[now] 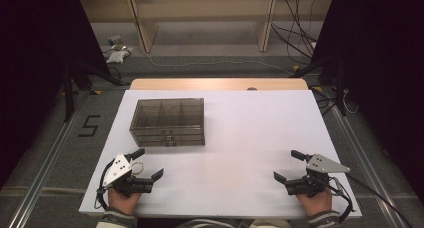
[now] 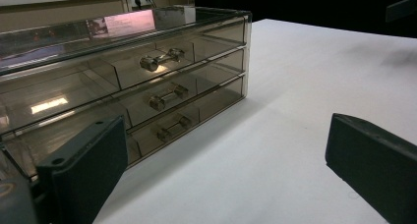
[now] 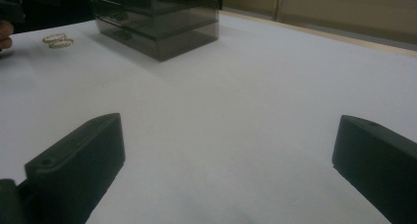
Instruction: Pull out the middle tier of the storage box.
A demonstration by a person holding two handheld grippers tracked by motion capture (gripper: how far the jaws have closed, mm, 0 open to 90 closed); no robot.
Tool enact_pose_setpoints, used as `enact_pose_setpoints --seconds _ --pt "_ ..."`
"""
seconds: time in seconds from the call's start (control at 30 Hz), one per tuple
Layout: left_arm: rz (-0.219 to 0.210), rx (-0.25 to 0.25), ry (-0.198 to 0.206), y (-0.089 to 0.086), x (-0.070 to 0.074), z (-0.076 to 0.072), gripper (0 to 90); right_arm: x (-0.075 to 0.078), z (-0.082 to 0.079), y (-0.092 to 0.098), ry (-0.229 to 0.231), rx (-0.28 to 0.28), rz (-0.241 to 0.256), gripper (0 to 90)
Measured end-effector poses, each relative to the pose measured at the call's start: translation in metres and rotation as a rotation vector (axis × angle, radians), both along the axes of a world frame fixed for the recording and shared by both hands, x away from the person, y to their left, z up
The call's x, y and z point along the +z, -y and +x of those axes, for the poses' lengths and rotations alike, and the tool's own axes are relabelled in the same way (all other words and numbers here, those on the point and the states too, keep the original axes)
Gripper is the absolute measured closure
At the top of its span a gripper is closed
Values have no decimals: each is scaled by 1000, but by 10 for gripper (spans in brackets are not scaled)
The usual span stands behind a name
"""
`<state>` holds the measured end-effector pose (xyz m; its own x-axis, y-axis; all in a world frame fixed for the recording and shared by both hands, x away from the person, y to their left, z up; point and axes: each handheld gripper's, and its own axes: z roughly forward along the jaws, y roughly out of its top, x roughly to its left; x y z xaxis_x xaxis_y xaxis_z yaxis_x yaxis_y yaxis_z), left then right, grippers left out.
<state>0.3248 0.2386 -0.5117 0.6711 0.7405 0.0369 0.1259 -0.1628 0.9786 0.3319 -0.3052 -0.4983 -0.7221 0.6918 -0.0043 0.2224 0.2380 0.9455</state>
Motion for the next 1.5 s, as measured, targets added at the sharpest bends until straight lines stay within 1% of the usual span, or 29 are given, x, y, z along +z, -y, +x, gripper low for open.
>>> enact_pose_setpoints --seconds 0.07,0.17,0.3,0.33,0.4,0.43,0.47,0.57,0.6,0.77,0.83,0.87,1.07,1.13,1.2,1.27,1.37,1.4,1.43,1.47,1.5 --pt "-5 -8 -2 -1 0 0 17 1 -1 1 8 -2 1 5" --pt "-6 0 -3 -1 0 0 16 1 -1 0 22 -5 -2 5" --pt "-2 9 -8 -1 0 1 10 1 -2 0 4 -1 -7 5" --pt "1 8 -17 -1 1 1 10 0 -2 0 7 0 -8 7" --pt "-3 -6 -23 -2 1 0 0 0 0 -1 -9 5 -12 10" --pt "-3 -6 -23 -2 1 0 0 0 0 -1 -9 5 -12 10" --pt "-7 -20 -27 -3 2 0 0 0 1 -1 -22 -1 -12 10" --pt "-1 -20 -30 -2 2 1 2 0 0 -1 -18 -2 -12 10" --pt "7 -21 -29 -1 2 1 6 -1 0 -1 -20 -4 -16 10" --pt "16 -30 -31 0 3 0 35 -1 1 -2 -20 -2 -21 10" --pt "19 -30 -32 0 3 -1 55 -1 1 -2 -28 4 -13 10" --pt "24 -25 -30 0 4 -1 64 -1 2 -1 -38 9 1 10" --pt "6 -27 -41 0 6 -1 111 -1 2 -2 -52 14 0 6" --pt "-2 -25 -53 0 7 0 107 -1 2 -2 -55 19 4 7" --pt "-12 -27 -60 1 8 0 79 -1 2 -2 -57 21 5 10" --pt "-9 -19 -46 2 10 -1 73 -1 1 -2 -48 22 0 10" --pt "-12 -21 -46 2 13 1 39 -1 1 -3 -48 20 -4 10" --pt "-15 -27 -55 2 14 3 33 -1 1 -3 -48 18 -6 10" --pt "-9 -45 -79 2 17 6 34 -1 1 -3 -49 18 -7 10" --pt "1 -52 -92 2 18 7 46 -1 1 -3 -52 17 -7 10" --pt "1 -52 -92 2 18 7 62 -1 1 -3 -52 17 -7 10"
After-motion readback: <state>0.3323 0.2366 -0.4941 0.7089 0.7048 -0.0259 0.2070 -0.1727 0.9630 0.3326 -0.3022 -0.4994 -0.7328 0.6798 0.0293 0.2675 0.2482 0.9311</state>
